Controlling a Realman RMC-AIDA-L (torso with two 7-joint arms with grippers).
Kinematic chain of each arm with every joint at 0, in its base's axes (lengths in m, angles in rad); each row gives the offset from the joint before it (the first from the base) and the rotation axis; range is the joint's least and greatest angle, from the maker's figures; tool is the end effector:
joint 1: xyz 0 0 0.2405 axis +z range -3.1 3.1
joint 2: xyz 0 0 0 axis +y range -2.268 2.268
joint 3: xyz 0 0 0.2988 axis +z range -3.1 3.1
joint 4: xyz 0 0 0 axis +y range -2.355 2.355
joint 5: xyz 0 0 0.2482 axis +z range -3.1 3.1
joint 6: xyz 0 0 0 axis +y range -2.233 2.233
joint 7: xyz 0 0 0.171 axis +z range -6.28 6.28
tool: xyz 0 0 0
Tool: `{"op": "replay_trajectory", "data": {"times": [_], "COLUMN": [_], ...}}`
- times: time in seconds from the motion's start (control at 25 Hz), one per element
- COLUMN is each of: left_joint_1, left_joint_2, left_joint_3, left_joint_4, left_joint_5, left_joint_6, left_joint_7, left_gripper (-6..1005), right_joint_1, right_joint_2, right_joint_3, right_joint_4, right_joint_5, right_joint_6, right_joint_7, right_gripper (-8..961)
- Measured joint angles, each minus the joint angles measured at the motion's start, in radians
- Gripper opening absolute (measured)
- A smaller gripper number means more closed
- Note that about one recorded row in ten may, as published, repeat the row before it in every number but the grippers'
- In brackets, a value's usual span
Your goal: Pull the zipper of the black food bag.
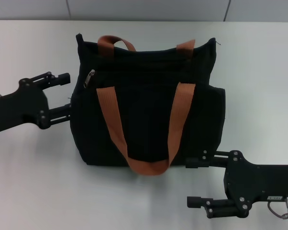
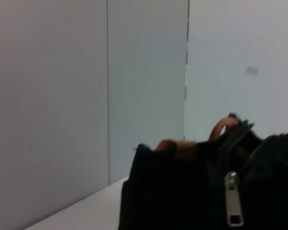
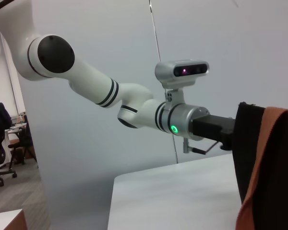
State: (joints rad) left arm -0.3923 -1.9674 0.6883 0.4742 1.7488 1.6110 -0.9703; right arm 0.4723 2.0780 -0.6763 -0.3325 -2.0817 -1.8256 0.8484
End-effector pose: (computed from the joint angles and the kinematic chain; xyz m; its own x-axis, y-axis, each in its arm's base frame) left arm -0.3644 0.3486 -0.0024 0.7949 0.0964 0.5990 0.3701 -0.8593 -0.3529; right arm 0.3133 0.2797 -0.0971 0.7707 -0.1424 -0.6211 -0.1423 -0.9886 0.0501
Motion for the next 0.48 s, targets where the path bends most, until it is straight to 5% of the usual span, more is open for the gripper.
{"op": "replay_trajectory", "data": {"times": [0.48], "left_joint_1": [-0.036], "left_joint_2": [-0.049], "left_joint_3": [-0.081], "left_joint_4": [-0.008], "left_joint_5": [-0.008], "left_joint_6": [-0.111], "left_joint_7": [0.152], "left_gripper": [607], "right_joint_1": [0.003], "right_joint_2": [-0.001], "right_joint_3": [0.024], "right_joint_4": [-0.002], "right_joint_5": [0.002], "right_joint_6": [-0.001], "right_joint_7": [0.002], "right_gripper": [741]}}
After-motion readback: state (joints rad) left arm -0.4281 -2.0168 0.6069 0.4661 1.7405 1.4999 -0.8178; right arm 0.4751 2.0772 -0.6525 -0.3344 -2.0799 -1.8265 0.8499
